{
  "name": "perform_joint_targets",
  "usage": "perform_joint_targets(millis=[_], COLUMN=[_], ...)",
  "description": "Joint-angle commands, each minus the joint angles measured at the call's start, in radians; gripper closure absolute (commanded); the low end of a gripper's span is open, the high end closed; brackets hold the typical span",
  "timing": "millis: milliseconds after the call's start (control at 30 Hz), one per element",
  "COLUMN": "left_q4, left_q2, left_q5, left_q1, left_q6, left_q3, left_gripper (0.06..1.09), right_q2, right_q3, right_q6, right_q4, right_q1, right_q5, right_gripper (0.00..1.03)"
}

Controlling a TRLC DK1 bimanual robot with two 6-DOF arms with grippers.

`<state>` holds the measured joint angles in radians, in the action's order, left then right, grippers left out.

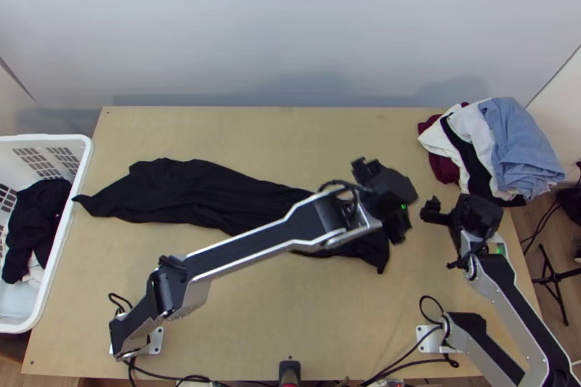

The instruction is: Fold the t-shirt

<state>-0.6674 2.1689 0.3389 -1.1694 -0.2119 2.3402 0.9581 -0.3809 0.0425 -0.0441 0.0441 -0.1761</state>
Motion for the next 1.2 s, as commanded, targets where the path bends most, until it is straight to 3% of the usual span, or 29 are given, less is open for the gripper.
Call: perform_joint_targets(millis=[0, 167, 333, 533, 667, 967, 1167], left_q4=[-0.106, -0.190, -0.287, -0.236, -0.199, -0.195, -0.195], left_q2=[-0.043, -0.164, -0.270, -0.429, -0.518, -0.629, -0.673], left_q5=[0.081, 0.084, 0.094, 0.141, 0.141, 0.163, 0.163], left_q1=[0.085, 0.212, 0.275, 0.275, 0.274, 0.320, 0.335], left_q6=[0.025, 0.131, 0.206, 0.226, 0.247, 0.235, 0.240], left_q3=[-0.021, -0.136, -0.234, -0.535, -0.691, -0.809, -0.843], left_gripper=[0.10, 0.10, 0.10, 0.10, 0.10, 0.10, 0.10], right_q2=[-0.007, -0.101, -0.088, 0.054, 0.097, 0.126, 0.218], right_q3=[-0.073, -0.158, -0.223, -0.283, -0.279, -0.299, -0.294], right_q6=[0.019, -0.006, -0.075, -0.190, -0.225, -0.170, -0.187], right_q4=[0.105, 0.369, 0.563, 0.776, 0.834, 0.931, 0.931], right_q1=[0.054, 0.025, -0.078, -0.108, -0.135, -0.359, -0.409], right_q5=[0.033, 0.316, 0.360, 0.392, 0.458, 0.480, 0.483], right_gripper=[0.04, 0.05, 0.05, 0.05, 0.05, 0.07, 0.07])
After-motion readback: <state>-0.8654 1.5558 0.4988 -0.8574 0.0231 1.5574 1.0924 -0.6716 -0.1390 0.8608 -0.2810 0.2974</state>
